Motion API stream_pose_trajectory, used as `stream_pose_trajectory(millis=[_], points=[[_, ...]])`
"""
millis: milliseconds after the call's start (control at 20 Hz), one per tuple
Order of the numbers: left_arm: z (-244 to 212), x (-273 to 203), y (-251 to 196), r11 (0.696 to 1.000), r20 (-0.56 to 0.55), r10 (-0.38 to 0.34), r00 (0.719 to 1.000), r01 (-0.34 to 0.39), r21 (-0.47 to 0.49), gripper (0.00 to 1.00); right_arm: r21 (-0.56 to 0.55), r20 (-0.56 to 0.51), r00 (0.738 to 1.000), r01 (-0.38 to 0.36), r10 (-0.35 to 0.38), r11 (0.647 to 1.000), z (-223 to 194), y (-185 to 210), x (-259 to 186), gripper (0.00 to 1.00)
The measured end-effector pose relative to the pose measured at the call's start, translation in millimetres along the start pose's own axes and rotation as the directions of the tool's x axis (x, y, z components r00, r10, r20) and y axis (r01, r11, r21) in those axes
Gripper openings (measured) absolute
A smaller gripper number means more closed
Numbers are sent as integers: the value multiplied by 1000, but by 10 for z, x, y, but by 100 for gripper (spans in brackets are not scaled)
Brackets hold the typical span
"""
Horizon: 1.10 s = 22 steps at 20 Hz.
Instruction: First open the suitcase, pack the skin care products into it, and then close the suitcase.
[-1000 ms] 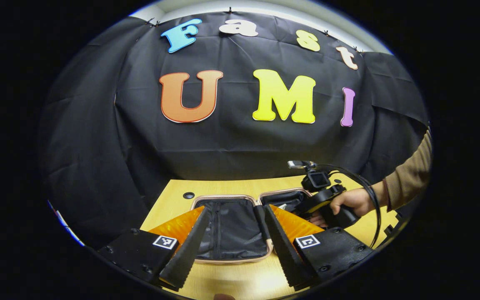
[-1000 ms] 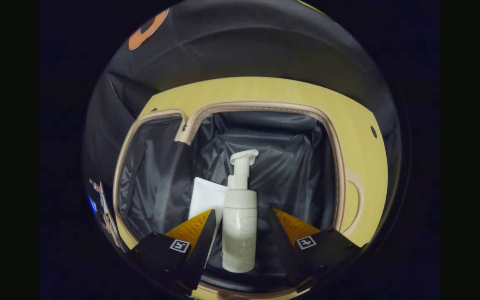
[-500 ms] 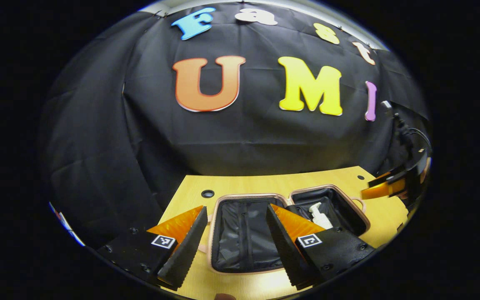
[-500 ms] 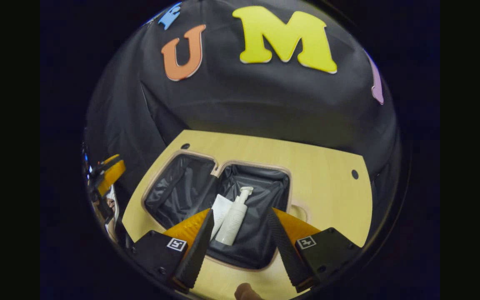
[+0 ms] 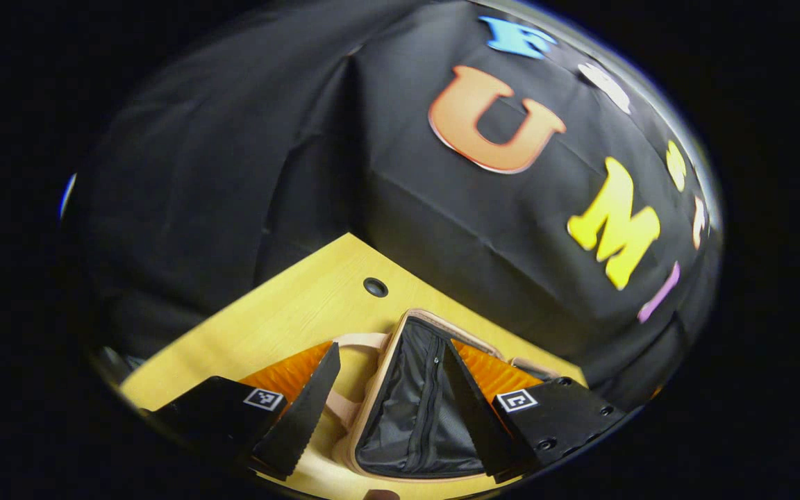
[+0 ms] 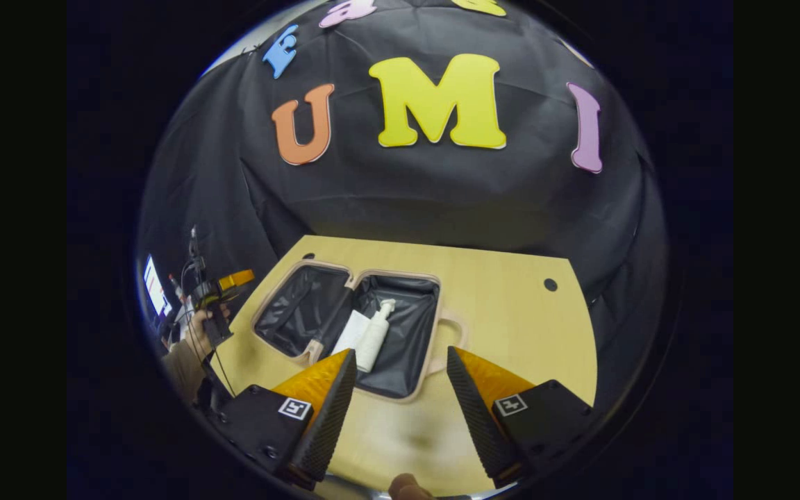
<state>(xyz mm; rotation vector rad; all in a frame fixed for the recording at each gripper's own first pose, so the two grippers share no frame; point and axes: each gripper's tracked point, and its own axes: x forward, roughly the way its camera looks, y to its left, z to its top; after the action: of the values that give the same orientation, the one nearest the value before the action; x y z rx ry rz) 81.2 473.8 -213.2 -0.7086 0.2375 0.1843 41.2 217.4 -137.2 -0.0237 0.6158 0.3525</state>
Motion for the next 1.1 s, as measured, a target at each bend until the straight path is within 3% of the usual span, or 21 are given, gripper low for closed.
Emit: stream_pose_trajectory(millis=[150,450,500,600,650,700,750,850,900,950,1100], points=[[-117,176,379,988,-36,27,999,-32,-154,96,9,4,1000,18,-18,1000,-34,-22,-235,77],[-474,325,617,917,-143,6,990,-62,-393,94,9,41,999,19,-19,1000,-72,88,-507,75],[-524,327,664,905,-150,22,988,-84,-418,77,6,49,999,18,-18,1000,-89,104,-552,77],[-553,380,746,887,-159,46,986,-113,-448,69,2,65,998,16,-16,1000,-94,118,-606,77],[-562,433,746,877,-158,37,987,-108,-468,40,5,75,997,21,-21,1000,-86,103,-627,77],[-537,417,697,866,-155,20,988,-95,-491,48,18,85,996,24,-26,1000,-86,85,-651,77],[-536,432,682,860,-157,17,987,-95,-501,26,36,94,995,29,-32,999,-87,67,-678,77],[-540,452,628,865,-171,10,985,-95,-493,14,68,116,992,42,-50,997,-57,-6,-718,77],[-548,448,635,869,-186,25,982,-113,-481,23,78,125,990,49,-59,996,-58,-59,-737,77],[-530,438,634,870,-190,34,981,-123,-477,14,85,135,988,59,-70,995,-47,-123,-761,77],[-482,402,572,874,-188,41,981,-126,-468,9,109,176,979,80,-98,991,-28,-295,-934,77]])
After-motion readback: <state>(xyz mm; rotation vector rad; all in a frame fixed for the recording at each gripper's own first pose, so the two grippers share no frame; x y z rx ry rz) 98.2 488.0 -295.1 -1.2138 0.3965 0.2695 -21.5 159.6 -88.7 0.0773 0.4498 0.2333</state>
